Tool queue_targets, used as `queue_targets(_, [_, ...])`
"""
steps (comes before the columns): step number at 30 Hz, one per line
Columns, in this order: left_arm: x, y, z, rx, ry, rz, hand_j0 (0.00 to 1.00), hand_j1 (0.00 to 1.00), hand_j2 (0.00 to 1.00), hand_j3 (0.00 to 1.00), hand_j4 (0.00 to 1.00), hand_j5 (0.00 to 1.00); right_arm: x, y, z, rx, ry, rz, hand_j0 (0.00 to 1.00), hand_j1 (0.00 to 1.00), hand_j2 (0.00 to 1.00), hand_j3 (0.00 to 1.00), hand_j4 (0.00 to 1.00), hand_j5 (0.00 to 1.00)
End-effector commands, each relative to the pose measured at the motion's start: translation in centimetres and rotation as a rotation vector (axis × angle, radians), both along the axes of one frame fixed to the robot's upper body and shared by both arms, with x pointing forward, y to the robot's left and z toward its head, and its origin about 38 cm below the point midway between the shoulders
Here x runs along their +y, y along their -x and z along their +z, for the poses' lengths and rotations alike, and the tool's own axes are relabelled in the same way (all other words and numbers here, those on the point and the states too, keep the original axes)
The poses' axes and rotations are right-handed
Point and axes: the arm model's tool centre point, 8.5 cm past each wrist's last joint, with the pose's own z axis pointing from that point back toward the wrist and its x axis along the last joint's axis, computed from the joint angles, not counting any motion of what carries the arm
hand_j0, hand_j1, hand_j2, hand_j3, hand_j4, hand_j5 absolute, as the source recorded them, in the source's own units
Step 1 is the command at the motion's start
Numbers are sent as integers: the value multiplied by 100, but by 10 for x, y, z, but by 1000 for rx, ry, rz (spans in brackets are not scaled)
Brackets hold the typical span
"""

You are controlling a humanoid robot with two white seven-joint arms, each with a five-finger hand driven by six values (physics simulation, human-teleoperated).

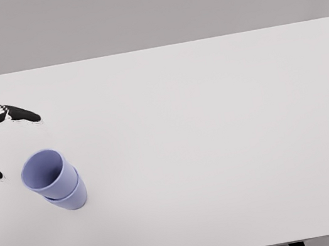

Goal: Place the right cup on the left cup with left arm

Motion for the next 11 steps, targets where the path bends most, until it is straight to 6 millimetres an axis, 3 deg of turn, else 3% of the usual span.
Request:
queue_targets(1, [2, -4, 18, -36, 46, 16, 100, 100, 100, 100, 100, 100, 0, 0, 0, 0, 0, 1, 100, 100, 100, 100, 100, 100])
queue_targets(5, [-64, -38, 38, -153, 190, -145, 100, 100, 100, 100, 100, 100, 0, 0, 0, 0, 0, 1, 100, 100, 100, 100, 100, 100])
queue_targets(11, [-135, -55, 16, -132, 287, -298, 100, 100, 100, 100, 100, 100, 0, 0, 0, 0, 0, -1, 100, 100, 100, 100, 100, 100])
